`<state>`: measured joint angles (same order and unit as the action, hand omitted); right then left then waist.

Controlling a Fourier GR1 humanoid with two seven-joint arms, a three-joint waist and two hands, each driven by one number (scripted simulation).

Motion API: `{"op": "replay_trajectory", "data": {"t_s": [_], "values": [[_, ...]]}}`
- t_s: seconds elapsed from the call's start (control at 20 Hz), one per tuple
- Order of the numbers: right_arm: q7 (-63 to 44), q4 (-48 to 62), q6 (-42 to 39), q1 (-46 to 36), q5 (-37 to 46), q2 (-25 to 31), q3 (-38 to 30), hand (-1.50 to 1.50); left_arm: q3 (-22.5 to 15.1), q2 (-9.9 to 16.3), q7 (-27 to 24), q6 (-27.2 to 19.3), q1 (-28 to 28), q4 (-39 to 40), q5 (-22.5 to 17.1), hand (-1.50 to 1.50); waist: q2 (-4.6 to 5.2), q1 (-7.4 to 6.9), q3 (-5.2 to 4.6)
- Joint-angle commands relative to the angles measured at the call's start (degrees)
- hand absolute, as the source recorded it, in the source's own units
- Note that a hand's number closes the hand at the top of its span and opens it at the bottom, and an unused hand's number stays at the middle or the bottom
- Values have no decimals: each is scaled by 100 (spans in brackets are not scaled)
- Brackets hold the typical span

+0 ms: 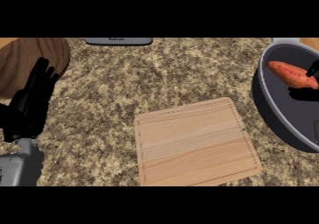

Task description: Pick the sweet potato from the cutting board and place it in the pot

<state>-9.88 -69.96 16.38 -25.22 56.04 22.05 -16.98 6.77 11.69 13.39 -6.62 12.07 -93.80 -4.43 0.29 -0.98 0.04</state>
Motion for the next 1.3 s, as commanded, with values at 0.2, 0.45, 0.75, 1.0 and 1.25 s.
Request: {"op": "replay_trajectory", "data": {"t_s": [0.2, 0.45, 0.75, 1.0, 1.25], "values": [[940, 2165, -169, -665, -1102, 97, -652, -150, -174, -264, -286, -109, -89, 96, 173, 0, 12, 4, 4], [1845, 2965, -597, -1041, -1866, 76, -991, -150, 112, 78, 102, 71, -2, -70, -47, 0, 6, -16, 6], [2933, 2880, -901, -1215, -3190, 17, -1866, -150, 264, 226, -11, 247, 76, 129, -162, 0, -4, 43, 6], [3333, 3176, -1278, -1084, -3904, 262, -2344, -150, 127, 1, -13, 26, 323, 338, 8, 0, 1, 84, 3], [2973, 2771, -2015, -629, -4432, 785, -2481, -150, 363, 220, 97, 241, -116, -125, -185, 0, -39, 107, -5]]}}
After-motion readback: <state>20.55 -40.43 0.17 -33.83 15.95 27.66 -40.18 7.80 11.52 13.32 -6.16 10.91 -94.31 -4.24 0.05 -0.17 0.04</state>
